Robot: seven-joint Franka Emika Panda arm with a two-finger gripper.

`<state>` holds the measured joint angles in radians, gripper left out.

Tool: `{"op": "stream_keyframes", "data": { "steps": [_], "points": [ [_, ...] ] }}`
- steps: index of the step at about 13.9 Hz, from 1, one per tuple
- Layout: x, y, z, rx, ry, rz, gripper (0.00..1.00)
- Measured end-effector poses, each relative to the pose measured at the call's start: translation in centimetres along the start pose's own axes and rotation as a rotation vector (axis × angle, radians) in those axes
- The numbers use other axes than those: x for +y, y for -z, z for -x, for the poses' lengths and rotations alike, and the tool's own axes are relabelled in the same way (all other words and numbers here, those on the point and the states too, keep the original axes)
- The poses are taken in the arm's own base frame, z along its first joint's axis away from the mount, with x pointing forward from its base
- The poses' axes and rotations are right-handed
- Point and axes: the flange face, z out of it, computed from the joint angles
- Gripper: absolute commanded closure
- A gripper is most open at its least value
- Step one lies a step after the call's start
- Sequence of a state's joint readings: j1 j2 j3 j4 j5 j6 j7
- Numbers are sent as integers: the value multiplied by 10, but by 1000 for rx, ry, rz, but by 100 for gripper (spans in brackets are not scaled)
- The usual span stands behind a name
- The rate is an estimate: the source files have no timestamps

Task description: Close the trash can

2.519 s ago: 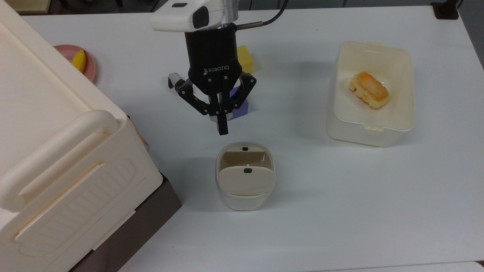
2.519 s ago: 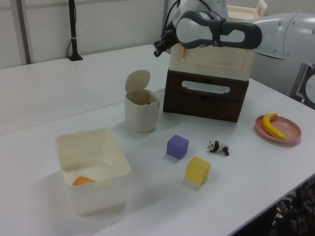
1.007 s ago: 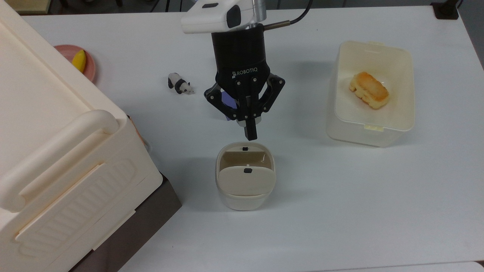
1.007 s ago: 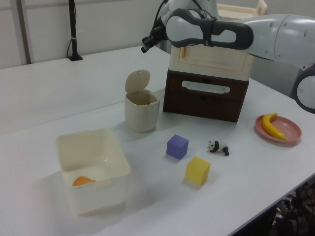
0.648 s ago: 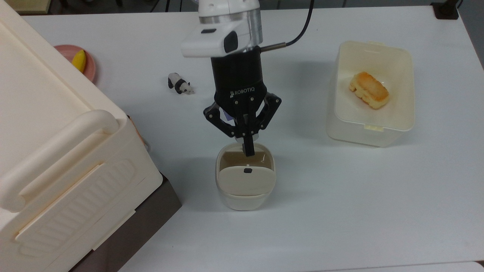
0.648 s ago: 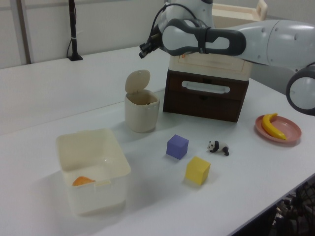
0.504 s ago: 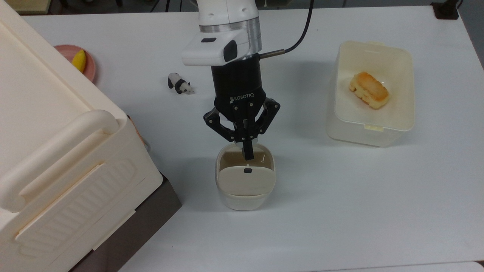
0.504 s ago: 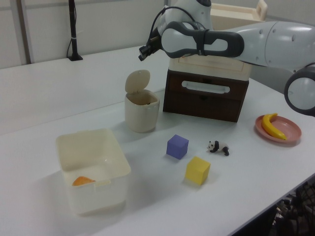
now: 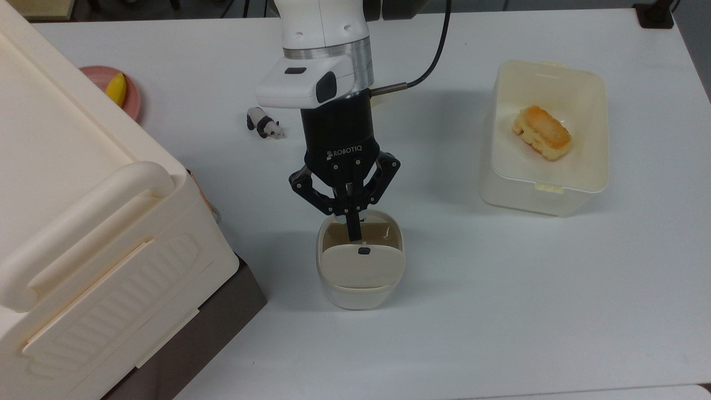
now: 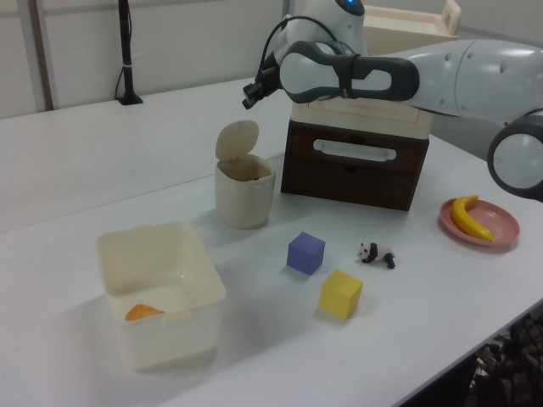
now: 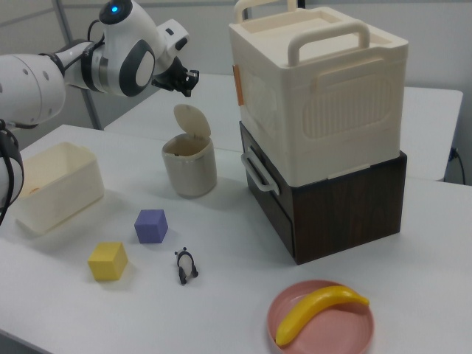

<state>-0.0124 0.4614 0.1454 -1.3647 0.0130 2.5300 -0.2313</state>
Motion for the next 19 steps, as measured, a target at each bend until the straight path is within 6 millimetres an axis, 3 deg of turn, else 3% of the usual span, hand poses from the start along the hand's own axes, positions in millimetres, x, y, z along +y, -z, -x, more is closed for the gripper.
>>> {"op": "stream_keyframes", "data": {
  "steps": [9, 19],
  "points": [
    [0, -22, 11, -31, 18, -9, 100],
    [-1, -22, 10, -28, 37, -11, 100]
  ]
}}
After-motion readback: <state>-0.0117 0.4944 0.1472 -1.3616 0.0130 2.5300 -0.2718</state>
